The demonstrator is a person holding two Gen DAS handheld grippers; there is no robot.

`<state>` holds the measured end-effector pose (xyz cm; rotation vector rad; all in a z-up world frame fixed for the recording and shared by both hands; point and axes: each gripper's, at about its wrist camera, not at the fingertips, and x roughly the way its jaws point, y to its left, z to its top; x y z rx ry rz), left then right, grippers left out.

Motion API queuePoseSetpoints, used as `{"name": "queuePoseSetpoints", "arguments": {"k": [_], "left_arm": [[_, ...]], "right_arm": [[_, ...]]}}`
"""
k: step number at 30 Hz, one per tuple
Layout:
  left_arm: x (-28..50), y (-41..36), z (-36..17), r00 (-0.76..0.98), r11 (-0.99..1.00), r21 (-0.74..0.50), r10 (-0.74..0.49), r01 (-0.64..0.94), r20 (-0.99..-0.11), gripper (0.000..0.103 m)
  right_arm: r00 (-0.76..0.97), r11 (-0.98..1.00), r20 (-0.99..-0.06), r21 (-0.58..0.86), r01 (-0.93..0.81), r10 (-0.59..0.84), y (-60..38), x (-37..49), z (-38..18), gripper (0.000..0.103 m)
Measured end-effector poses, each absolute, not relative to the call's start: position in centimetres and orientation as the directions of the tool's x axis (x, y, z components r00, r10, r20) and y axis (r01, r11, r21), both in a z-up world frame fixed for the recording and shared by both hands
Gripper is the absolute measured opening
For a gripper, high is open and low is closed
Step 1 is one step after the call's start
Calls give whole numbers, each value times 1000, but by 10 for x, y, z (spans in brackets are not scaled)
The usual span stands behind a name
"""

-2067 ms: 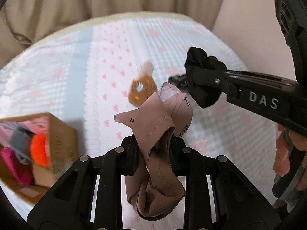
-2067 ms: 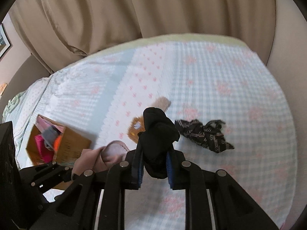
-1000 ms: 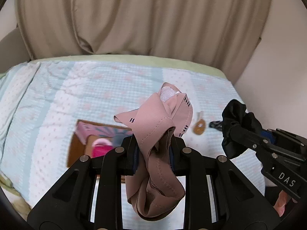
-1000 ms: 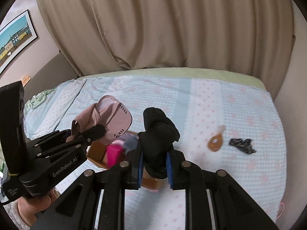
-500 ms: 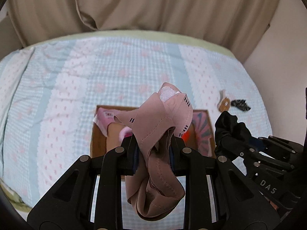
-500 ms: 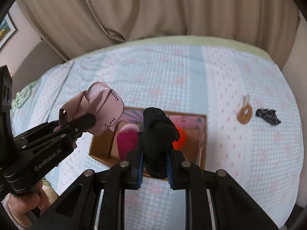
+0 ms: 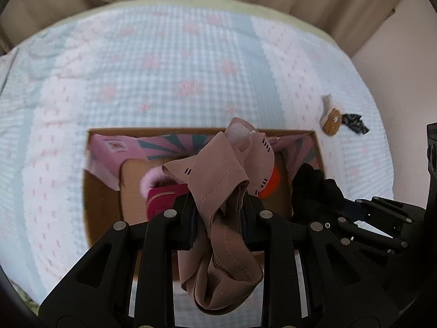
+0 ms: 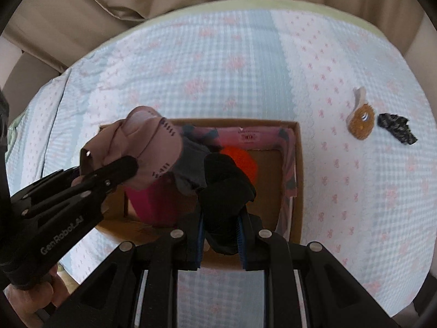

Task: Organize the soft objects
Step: 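Carry the pink cloth and black scrunchie over the box with both tools, then open both tools to drop the cloth and scrunchie into the box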

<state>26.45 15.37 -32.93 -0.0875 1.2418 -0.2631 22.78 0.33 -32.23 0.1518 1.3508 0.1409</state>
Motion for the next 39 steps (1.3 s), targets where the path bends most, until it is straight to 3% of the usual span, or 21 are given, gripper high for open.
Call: {"name": "queuePoseSetpoints", "arguments": {"k": [6, 8, 9, 10, 11, 12, 13, 14, 15, 28, 39], "left_arm": [[276, 141, -366, 237, 966, -190, -229, 176, -944, 21], [277, 138, -373, 224, 966, -185, -223, 181, -949, 26], [277, 137, -374, 227, 967, -177, -217, 183, -950, 42], [277, 137, -372, 231, 967, -175, -216, 188, -949, 73], [277, 137, -370, 235, 965, -178, -221, 192, -946, 90], [277, 138, -367, 244, 965, -176, -221, 193, -944, 103], [277, 140, -363, 262, 967, -169, -217, 192, -940, 103], [277, 142, -358, 283, 966, -167, -218, 195, -934, 103], [278, 144, -353, 296, 966, -165, -220, 202, -929, 103], [267, 167, -343, 316, 981, -135, -173, 139, -933, 103], [234, 182, -303, 384, 984, -123, -163, 125, -909, 103]], "right_arm": [[134, 984, -975, 179, -9, 179, -2, 239, -360, 18], [117, 984, -977, 177, -23, 178, -2, 240, -367, 18], [107, 984, -978, 174, -37, 177, -2, 239, -370, 18], [105, 984, -979, 171, -49, 175, -1, 239, -371, 24], [108, 984, -979, 168, -65, 175, 0, 238, -372, 31], [112, 983, -978, 166, -81, 174, 1, 237, -372, 57], [117, 981, -977, 165, -98, 176, 2, 234, -372, 87], [120, 978, -975, 175, -116, 189, 3, 231, -371, 96], [121, 972, -971, 192, -132, 208, 4, 227, -370, 98], [175, 972, -963, 181, -148, 206, -1, 206, -354, 98], [263, 978, -947, 155, -137, 187, -2, 193, -315, 98]]}}
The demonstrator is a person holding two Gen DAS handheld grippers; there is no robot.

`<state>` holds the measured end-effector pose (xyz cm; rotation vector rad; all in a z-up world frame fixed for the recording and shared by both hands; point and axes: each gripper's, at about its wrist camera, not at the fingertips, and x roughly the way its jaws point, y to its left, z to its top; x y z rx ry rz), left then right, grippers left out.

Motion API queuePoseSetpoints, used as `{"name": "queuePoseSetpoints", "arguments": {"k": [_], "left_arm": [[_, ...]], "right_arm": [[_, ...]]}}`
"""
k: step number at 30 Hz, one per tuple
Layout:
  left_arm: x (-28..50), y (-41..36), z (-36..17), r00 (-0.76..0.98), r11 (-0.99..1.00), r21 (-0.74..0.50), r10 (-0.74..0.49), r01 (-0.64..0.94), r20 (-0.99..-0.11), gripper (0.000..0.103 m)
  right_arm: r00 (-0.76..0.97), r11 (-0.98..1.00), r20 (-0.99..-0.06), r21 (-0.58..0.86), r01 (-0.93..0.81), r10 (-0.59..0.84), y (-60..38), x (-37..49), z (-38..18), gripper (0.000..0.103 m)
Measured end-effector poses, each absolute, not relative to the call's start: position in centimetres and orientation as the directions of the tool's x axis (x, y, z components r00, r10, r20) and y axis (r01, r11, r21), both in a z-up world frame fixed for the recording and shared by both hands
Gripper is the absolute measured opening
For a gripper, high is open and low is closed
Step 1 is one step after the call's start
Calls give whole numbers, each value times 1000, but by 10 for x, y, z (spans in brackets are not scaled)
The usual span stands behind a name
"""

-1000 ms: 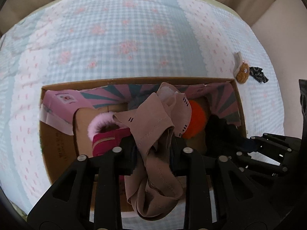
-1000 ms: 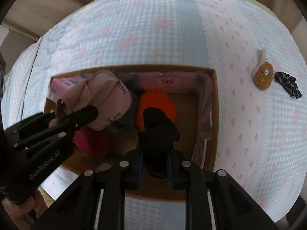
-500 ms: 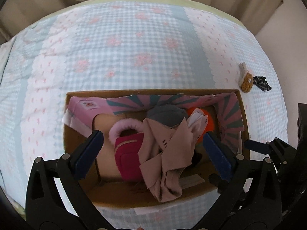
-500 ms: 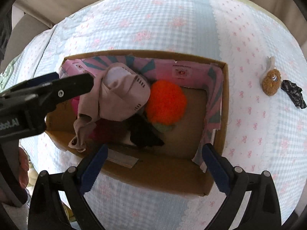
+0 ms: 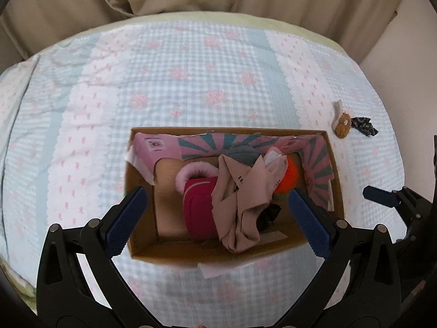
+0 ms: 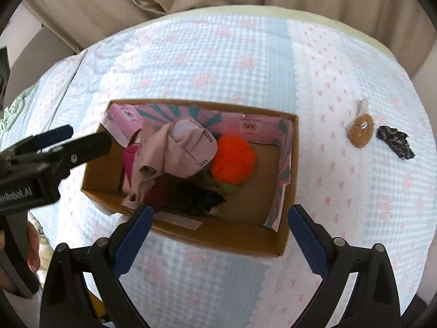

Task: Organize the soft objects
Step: 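Lift both tools from the box and move toward the brown plush and ribbon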

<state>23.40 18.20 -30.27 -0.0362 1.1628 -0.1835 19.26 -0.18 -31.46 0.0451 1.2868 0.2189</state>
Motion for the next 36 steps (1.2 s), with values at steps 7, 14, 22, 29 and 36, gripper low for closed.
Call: {"name": "queuePoseSetpoints", "arguments": {"k": [7, 14, 22, 29, 36], "left_arm": [[206, 187, -261, 441, 988, -104, -144, 114, -886, 103], [180, 186, -213, 524, 990, -95, -137, 107, -840, 103], [161, 149, -172, 592, 988, -92, -150, 127, -792, 103], [153, 86, -158, 618, 988, -94, -148, 120, -772, 103], [155, -4, -160, 614, 988, -86, -146, 127, -776, 103]], "right_arm": [[343, 983, -924, 138, -119, 171, -5, 169, -269, 98], [432, 987, -888, 137, -82, 159, -20, 142, -222, 98], [539, 992, -837, 125, 18, 96, -75, 118, -177, 98], [581, 994, -812, 94, 52, 46, -149, 107, -160, 98], [589, 996, -806, 89, 30, 55, -237, 106, -160, 98]]}}
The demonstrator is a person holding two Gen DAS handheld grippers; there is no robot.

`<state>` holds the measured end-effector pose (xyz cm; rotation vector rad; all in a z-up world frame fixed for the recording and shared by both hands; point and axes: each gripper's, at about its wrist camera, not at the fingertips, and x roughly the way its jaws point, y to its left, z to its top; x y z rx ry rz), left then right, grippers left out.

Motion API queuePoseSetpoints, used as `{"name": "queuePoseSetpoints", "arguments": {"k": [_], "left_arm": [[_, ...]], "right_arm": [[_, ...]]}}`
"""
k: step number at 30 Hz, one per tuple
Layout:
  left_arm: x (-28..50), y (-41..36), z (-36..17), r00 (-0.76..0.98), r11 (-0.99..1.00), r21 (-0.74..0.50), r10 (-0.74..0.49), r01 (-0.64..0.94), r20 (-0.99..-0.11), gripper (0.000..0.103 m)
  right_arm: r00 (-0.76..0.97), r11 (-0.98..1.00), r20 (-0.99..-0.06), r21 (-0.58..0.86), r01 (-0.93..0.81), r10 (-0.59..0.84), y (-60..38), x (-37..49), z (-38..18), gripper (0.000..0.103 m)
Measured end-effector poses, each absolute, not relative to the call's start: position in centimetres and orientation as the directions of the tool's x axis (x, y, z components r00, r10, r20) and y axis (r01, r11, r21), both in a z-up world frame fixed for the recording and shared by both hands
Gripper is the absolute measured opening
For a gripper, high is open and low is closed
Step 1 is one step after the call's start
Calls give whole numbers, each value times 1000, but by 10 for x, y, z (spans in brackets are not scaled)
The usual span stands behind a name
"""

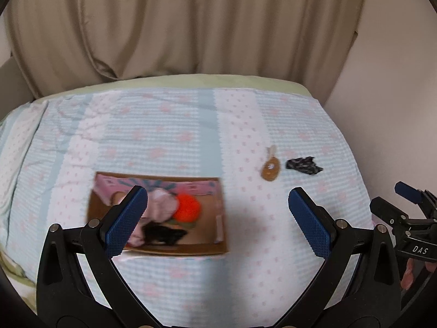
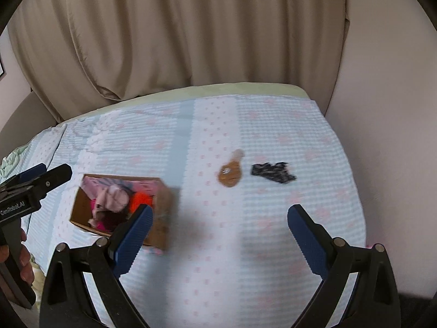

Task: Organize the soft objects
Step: 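Lift both tools from the box and move toward the brown plush and ribbon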

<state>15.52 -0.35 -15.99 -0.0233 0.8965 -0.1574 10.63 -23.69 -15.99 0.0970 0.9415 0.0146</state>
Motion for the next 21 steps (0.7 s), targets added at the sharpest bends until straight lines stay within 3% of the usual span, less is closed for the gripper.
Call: {"name": "queuePoseSetpoints", "arguments": {"k": [13, 21], "left_arm": [[214, -149, -228, 549, 982, -75, -161, 175, -820, 103], [262, -187, -296, 541, 976, -50, -160, 213, -826, 103]], "right_arm": [[568, 994, -817, 52, -94, 97, -353, 165, -210, 98], [574, 982, -807, 39, -187, 141, -373, 213, -272, 98]]}}
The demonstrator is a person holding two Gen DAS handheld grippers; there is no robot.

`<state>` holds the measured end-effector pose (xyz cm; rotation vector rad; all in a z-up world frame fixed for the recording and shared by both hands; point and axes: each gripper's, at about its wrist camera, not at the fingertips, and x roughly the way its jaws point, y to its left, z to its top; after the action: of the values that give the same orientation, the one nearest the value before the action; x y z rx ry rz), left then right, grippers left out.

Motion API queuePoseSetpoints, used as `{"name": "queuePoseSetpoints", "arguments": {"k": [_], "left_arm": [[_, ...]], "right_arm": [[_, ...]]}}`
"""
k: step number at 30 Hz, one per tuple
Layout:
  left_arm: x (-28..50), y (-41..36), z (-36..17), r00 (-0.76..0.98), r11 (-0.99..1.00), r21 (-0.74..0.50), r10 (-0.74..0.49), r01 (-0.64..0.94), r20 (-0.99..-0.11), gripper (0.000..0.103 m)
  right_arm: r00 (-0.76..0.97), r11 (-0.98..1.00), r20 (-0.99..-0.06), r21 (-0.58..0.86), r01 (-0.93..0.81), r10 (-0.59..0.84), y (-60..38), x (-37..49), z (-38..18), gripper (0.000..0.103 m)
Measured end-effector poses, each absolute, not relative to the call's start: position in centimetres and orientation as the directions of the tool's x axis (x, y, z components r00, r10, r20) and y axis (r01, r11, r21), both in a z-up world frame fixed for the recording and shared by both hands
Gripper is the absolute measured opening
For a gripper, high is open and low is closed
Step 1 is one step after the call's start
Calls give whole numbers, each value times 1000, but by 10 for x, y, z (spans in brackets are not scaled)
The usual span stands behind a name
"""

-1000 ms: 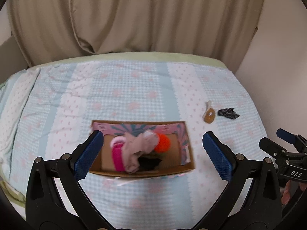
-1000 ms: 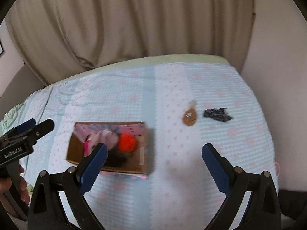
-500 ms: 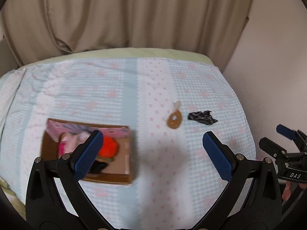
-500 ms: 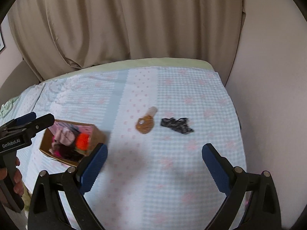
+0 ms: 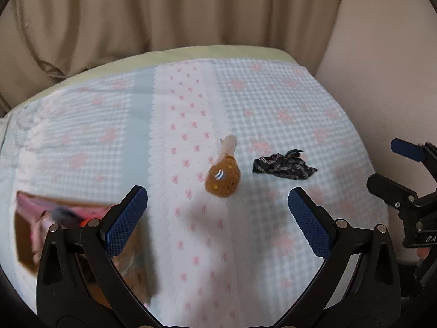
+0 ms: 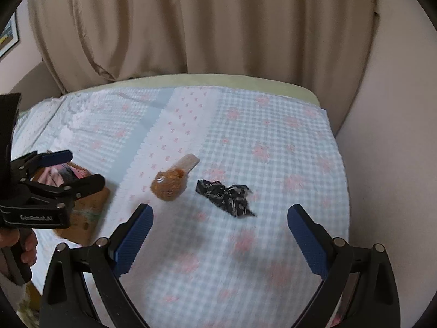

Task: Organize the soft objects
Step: 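Lift both tools from the box and move toward the brown plush and ribbon, then grasp the brown plush toy with the left tool while the right tool grasps the black ribbon scrunchie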

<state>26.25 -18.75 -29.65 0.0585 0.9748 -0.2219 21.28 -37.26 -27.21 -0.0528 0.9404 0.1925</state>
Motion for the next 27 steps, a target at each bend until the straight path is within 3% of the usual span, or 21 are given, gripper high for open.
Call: {"name": "queuePoseSetpoints", "arguments": {"k": [14, 19, 25, 26, 27], "left_arm": [[338, -227, -431, 492, 954, 59, -97, 293, -865, 93], [353, -230, -457, 469, 947, 84, -75, 309, -880, 79], [362, -230, -471, 449, 947, 77, -75, 312, -890, 67], [364, -229, -473, 447, 947, 75, -77, 314, -891, 63], [365, -229, -473, 445, 946, 72, -81, 316, -892, 49]], "right_arm": [[515, 953, -837, 24, -301, 184, -368, 286, -398, 91], [503, 933, -844, -8, -361, 187, -353, 300, -420, 90], [486, 915, -854, -29, -402, 186, -340, 310, -439, 79], [487, 913, -855, -39, -405, 180, -339, 311, -441, 77], [487, 912, -856, -47, -408, 174, -338, 312, -443, 73]]}}
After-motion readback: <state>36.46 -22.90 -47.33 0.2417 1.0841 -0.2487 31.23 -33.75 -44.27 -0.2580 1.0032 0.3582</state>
